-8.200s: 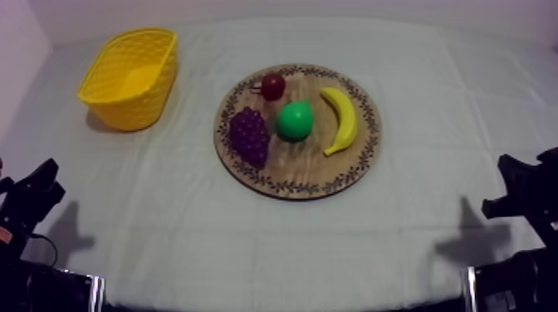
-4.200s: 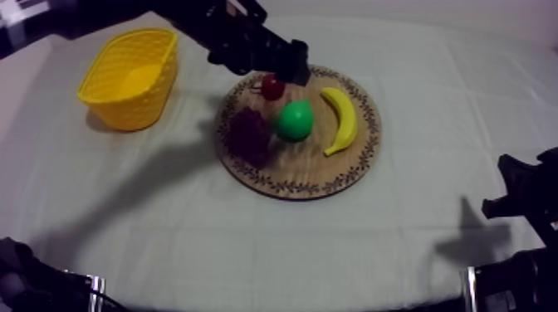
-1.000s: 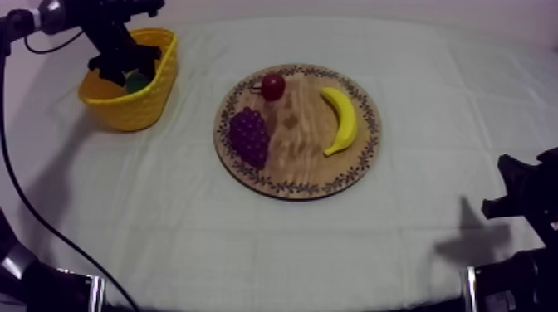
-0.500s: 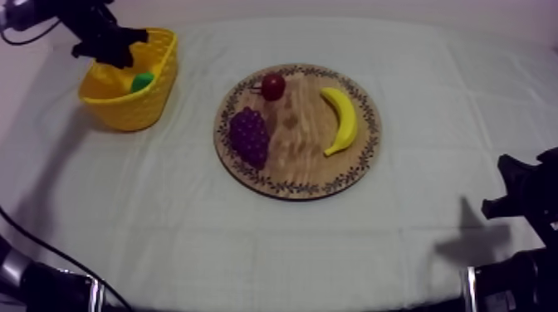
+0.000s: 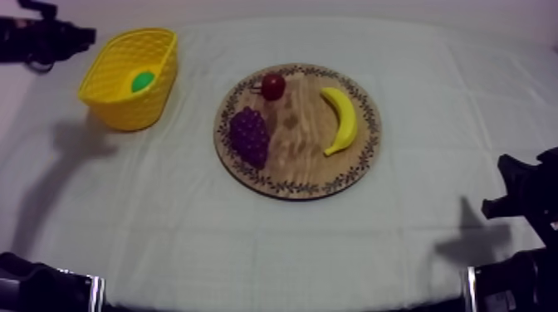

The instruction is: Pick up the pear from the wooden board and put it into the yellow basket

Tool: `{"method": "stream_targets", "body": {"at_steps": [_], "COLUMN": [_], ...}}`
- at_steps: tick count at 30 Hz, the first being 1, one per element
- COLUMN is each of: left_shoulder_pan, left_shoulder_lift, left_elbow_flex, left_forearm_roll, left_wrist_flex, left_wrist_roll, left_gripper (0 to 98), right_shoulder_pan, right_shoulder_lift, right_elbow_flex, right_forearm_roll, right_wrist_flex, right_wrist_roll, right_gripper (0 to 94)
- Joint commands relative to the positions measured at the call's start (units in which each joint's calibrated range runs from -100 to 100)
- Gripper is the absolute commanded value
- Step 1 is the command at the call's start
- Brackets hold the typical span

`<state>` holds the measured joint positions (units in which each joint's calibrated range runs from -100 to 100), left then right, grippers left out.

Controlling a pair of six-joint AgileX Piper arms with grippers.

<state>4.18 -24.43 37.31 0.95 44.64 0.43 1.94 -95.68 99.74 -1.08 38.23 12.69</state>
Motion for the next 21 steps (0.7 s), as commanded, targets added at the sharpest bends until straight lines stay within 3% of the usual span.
{"method": "stream_targets", "body": {"at_steps": [1,5,9,14,21], "left_shoulder_pan": [-0.5,-1.93,-2.96,-3.4,-3.51], "left_shoulder_lift": [-20.17,-35.69,-50.08,-61.62,-71.15], "left_elbow_flex": [21.52,39.81,52.64,59.98,62.1], "left_forearm_roll": [-0.97,-5.49,-7.48,-7.86,-5.63], "left_wrist_flex": [-11.93,-20.66,-22.48,-19.51,-13.23], "left_wrist_roll": [0.57,5.57,7.33,7.02,3.11], "left_gripper": [0.1,0.1,0.2,0.1,0.1], "right_shoulder_pan": [-0.03,-0.03,-0.03,-0.03,-0.03], "right_shoulder_lift": [0.01,0.01,0.01,0.01,0.01], "right_elbow_flex": [0.04,0.04,0.04,0.04,0.04], "right_forearm_roll": [-0.02,-0.02,-0.02,-0.02,-0.02], "right_wrist_flex": [0.0,0.0,0.0,0.0,0.0], "right_wrist_roll": [0.01,0.0,0.0,0.01,-0.01], "right_gripper": [0.3,0.3,0.3,0.3,0.3]}}
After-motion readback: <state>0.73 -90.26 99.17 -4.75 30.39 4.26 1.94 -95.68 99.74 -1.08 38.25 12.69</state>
